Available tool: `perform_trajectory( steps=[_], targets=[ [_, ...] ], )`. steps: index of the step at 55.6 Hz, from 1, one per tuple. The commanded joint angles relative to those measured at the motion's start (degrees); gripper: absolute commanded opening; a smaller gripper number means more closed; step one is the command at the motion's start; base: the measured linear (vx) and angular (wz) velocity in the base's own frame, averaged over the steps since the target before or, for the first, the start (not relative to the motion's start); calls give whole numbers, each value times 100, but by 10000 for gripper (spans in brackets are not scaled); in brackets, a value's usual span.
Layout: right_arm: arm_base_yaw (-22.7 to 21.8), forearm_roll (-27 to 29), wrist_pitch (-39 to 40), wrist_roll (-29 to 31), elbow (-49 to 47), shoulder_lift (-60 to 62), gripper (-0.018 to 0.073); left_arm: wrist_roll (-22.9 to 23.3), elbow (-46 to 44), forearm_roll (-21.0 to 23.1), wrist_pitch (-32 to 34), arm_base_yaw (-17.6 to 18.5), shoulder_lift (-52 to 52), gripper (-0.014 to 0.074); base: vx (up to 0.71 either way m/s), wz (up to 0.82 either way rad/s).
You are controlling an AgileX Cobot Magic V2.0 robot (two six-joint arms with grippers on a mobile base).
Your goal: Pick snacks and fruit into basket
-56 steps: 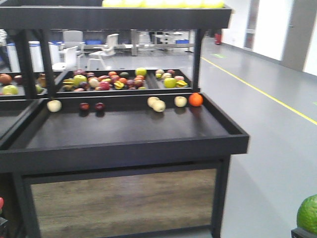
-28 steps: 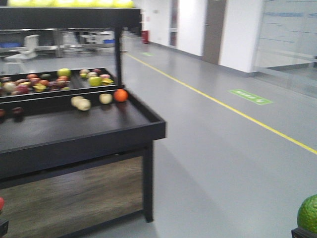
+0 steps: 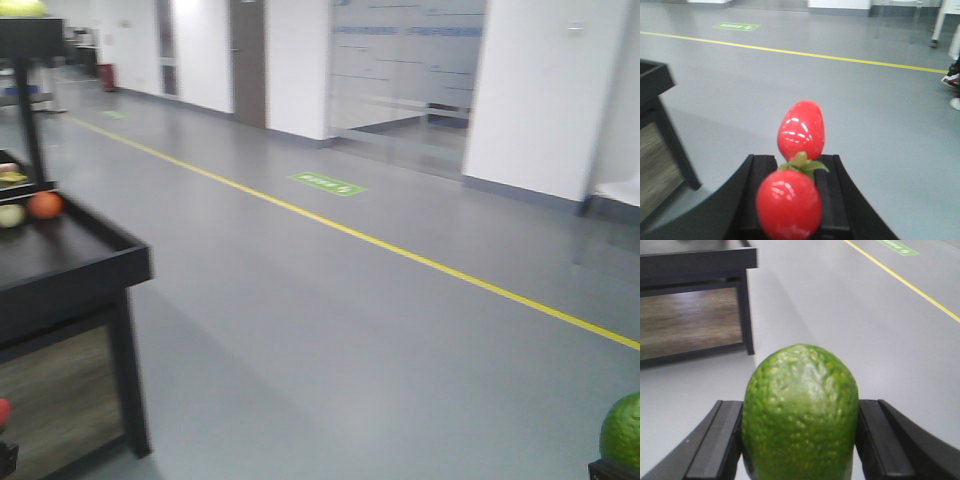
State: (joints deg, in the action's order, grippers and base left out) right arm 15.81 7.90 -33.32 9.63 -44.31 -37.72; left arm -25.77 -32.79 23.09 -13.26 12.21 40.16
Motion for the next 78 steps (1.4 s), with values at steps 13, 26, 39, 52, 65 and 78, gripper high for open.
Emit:
perform_trajectory(
  steps=[13, 26, 39, 52, 65, 78],
  targets=[
    [-18, 4, 503, 41, -158, 19, -9, 32, -172, 89, 437, -21, -40, -6, -13, -72],
    [-18, 4, 503, 41, -158, 19, -9, 32, -172, 89, 437, -21, -40, -6, -12, -71],
    [-18, 4, 503, 41, -158, 19, -9, 32, -172, 89, 437, -21, -40, -6, -10, -70],
    [-18, 4, 503, 41, -158, 19, -9, 32, -172, 89, 437, -21, -40, -6, -7, -67],
    [-18, 4, 503, 41, -158, 19, -9, 32, -172, 89, 437, -21, -40, -6, -5, -60],
    [-18, 4, 503, 41, -158, 19, -9, 32, -172, 89, 437, -21, -40, -6, -2, -48]
  ],
)
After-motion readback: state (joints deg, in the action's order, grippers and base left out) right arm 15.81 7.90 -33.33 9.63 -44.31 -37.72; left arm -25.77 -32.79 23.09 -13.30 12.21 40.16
